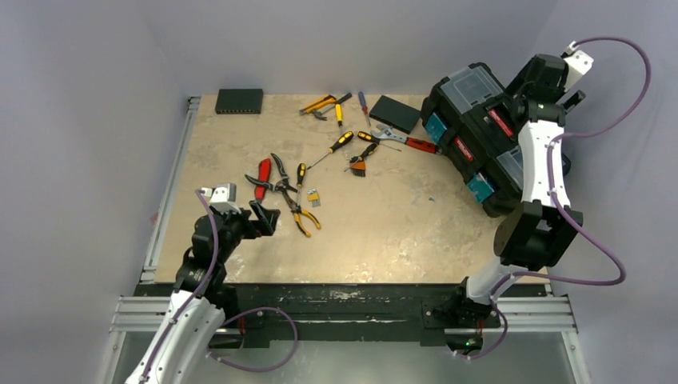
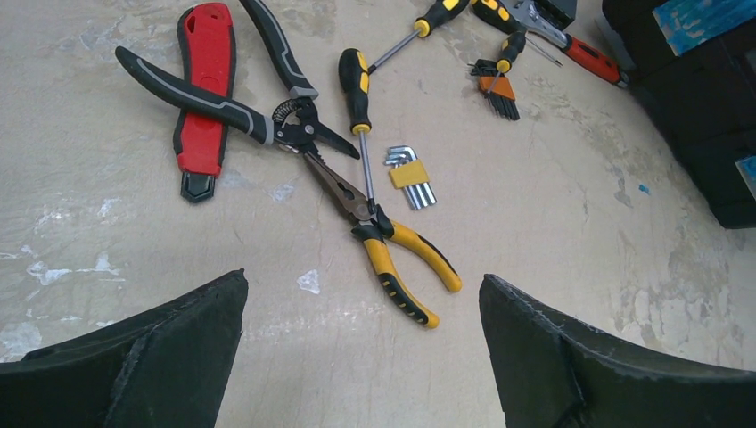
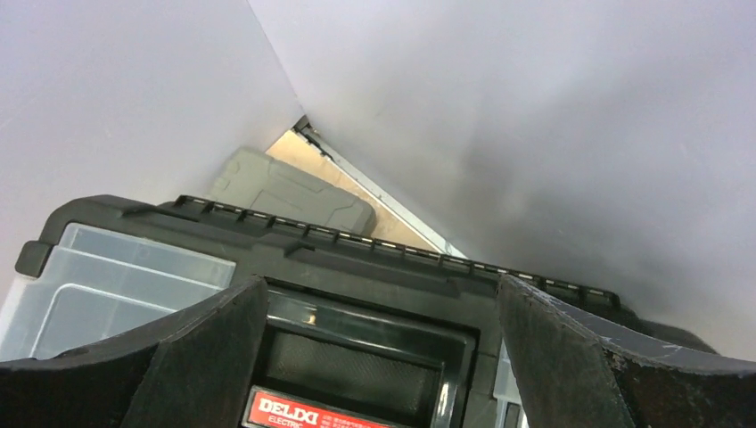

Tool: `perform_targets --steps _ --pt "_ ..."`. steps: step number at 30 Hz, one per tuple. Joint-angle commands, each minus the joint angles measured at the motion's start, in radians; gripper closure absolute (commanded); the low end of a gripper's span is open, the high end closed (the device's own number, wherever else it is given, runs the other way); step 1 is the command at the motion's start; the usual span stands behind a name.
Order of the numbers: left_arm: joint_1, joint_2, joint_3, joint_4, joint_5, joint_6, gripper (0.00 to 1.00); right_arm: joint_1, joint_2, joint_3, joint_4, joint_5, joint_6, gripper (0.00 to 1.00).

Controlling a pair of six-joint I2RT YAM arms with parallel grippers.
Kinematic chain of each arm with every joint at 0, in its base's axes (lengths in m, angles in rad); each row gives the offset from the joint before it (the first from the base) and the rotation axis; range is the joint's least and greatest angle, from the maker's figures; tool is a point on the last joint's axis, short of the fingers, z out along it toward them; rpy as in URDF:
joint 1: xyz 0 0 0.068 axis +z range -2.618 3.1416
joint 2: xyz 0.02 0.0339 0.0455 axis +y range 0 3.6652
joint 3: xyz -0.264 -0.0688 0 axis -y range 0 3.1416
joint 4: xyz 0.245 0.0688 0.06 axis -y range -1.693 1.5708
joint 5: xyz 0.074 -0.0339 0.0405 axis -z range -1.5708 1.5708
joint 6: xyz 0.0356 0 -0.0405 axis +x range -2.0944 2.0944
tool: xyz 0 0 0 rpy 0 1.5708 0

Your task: Pack the tool kit

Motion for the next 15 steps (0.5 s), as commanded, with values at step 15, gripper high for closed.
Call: perform_targets --steps 15 --pt "-0.001 -0.017 -0.009 0.043 0.022 0.021 0.02 -0.19 -0.335 -0.624 0.635 -0.312 0.53 0.18"
